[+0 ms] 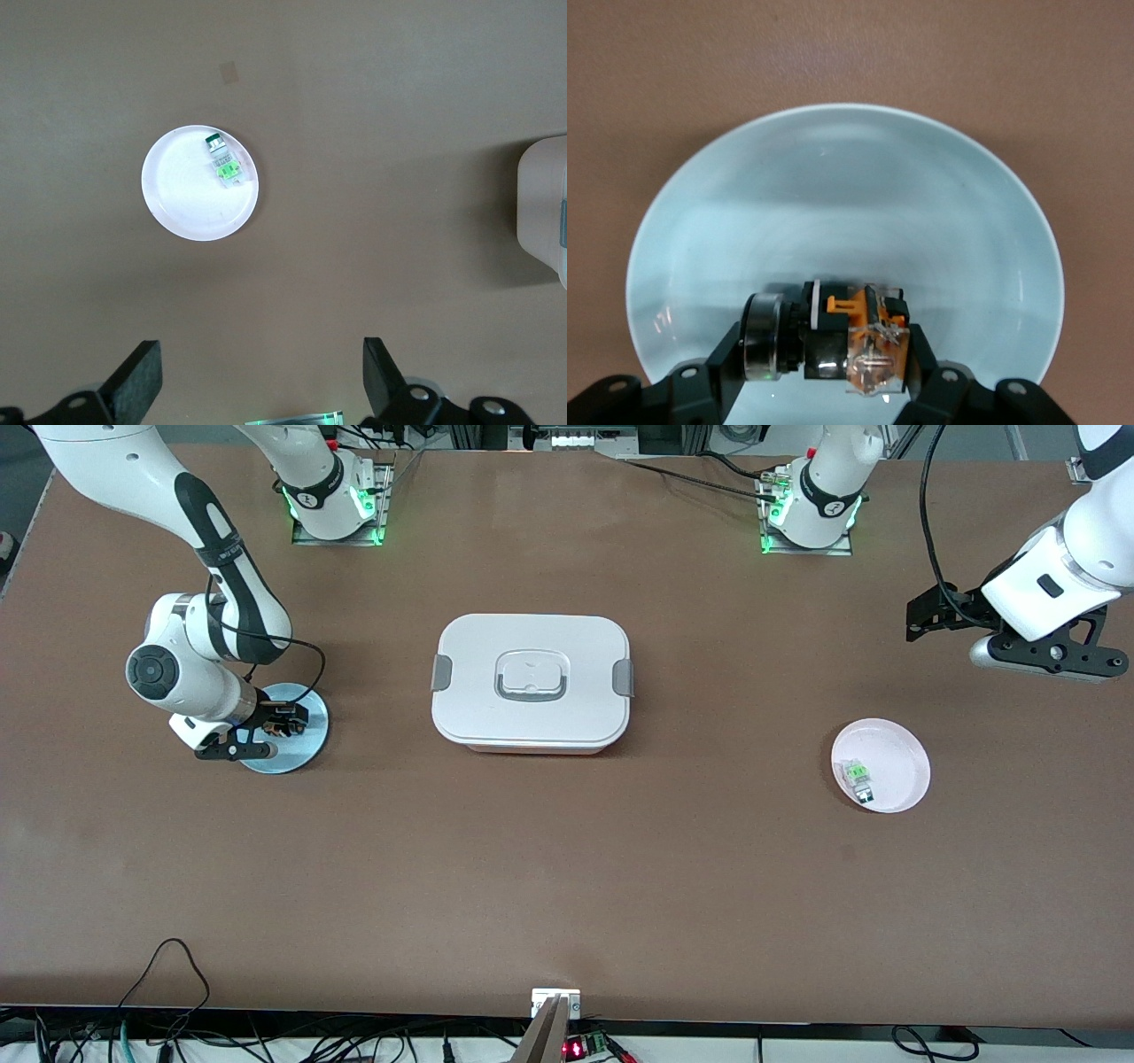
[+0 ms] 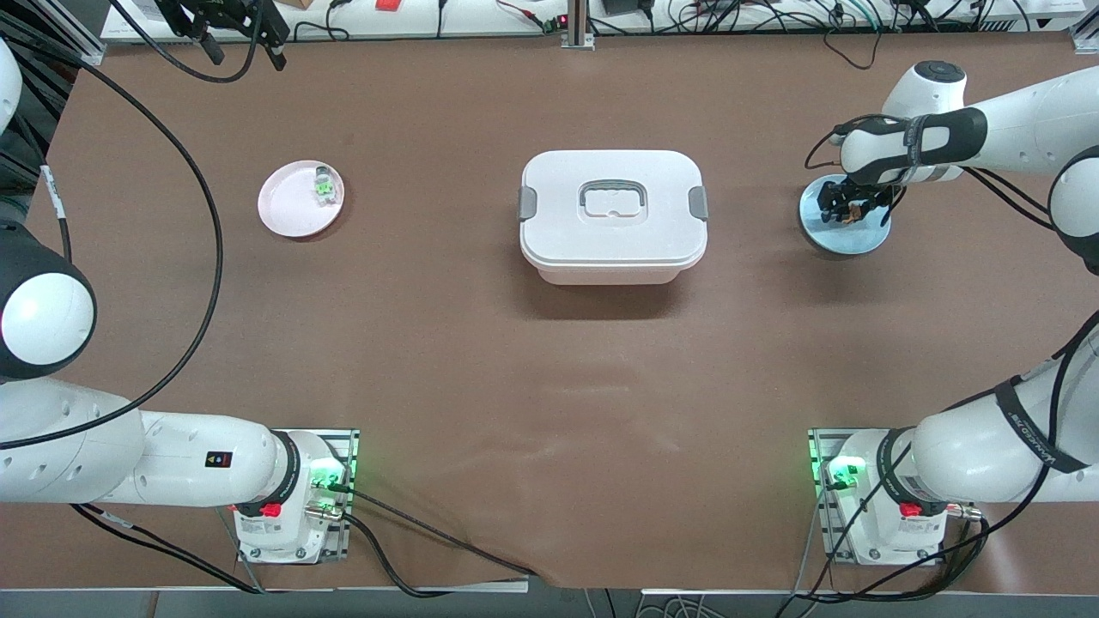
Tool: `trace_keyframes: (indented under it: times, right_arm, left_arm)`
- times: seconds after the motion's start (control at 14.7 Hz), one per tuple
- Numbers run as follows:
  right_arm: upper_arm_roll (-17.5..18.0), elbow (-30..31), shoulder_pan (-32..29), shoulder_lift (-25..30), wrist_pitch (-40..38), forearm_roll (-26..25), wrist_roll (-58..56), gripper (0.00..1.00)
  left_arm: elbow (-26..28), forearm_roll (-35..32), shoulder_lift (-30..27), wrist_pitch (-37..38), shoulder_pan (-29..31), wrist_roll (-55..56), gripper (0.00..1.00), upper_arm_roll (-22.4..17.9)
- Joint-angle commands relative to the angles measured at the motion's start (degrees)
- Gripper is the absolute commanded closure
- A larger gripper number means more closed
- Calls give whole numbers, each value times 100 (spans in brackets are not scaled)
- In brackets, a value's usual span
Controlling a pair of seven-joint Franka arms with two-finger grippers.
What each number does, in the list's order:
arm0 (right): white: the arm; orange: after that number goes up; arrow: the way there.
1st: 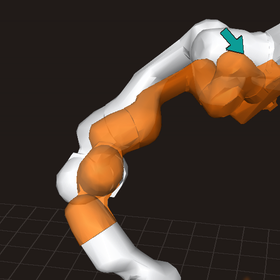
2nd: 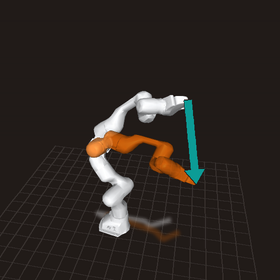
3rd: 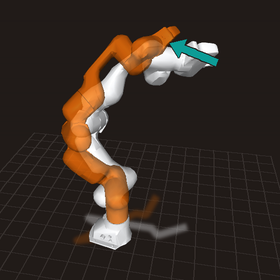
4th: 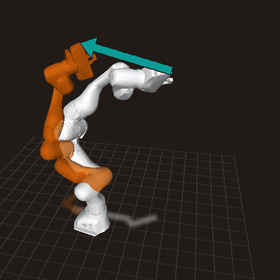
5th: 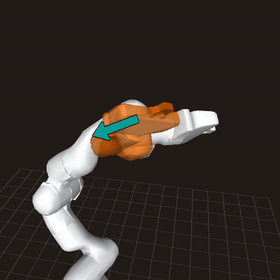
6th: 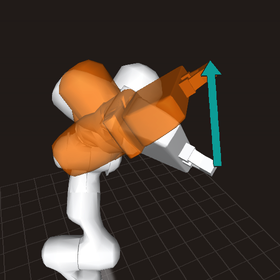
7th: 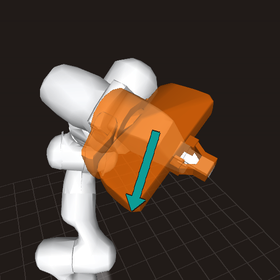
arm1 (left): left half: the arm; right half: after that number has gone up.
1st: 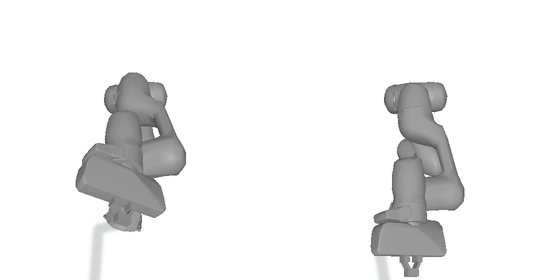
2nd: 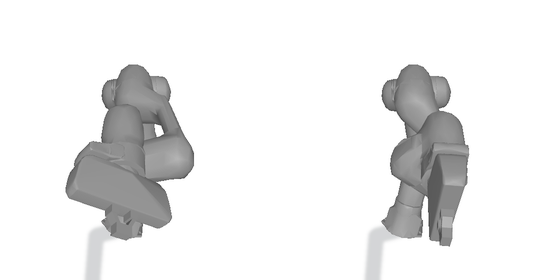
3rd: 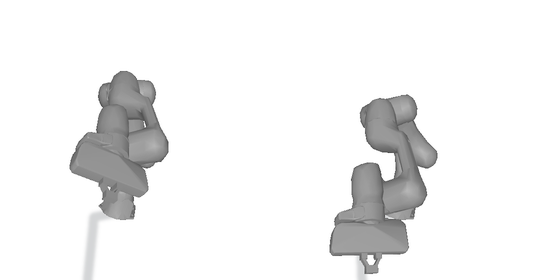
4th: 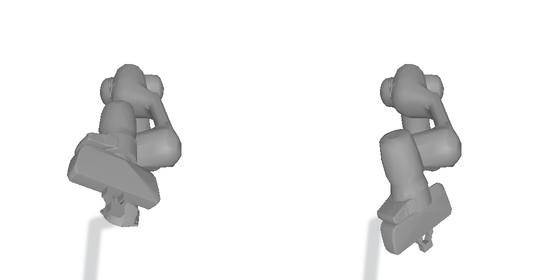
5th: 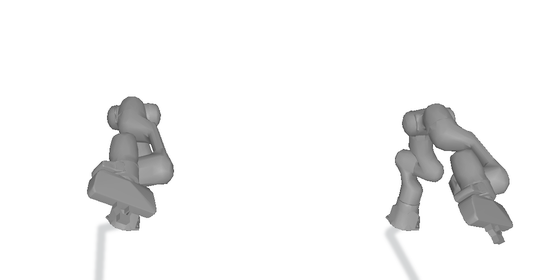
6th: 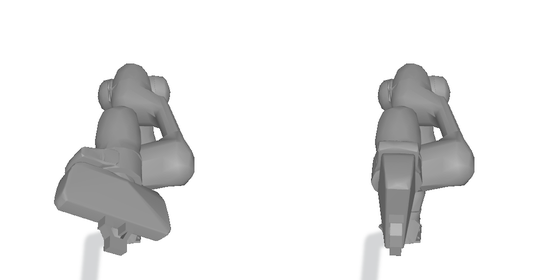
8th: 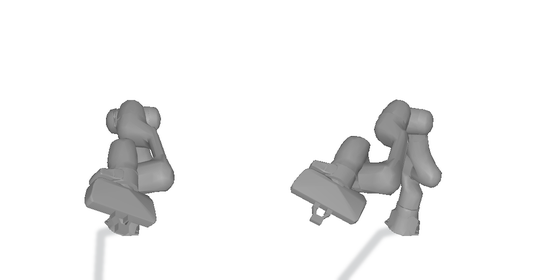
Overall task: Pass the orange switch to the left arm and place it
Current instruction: 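Close the right gripper on the orange switch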
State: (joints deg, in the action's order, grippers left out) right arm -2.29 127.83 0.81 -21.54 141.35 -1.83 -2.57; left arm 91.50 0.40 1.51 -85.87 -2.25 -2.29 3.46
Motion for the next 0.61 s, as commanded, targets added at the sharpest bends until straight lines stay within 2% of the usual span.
trace_keyframes:
  times: [0.0, 0.55]
  right_arm:
    - [97, -161, -46, 351, -386, 43, -95, 64]
    - [238, -2119, -55, 668, -2925, 121, -489, 64]
  left_arm:
    - [-221, -23, 95, 167, -3, 79, 0, 14]
    - [-221, -5, 113, 167, -12, 79, 0, 14]
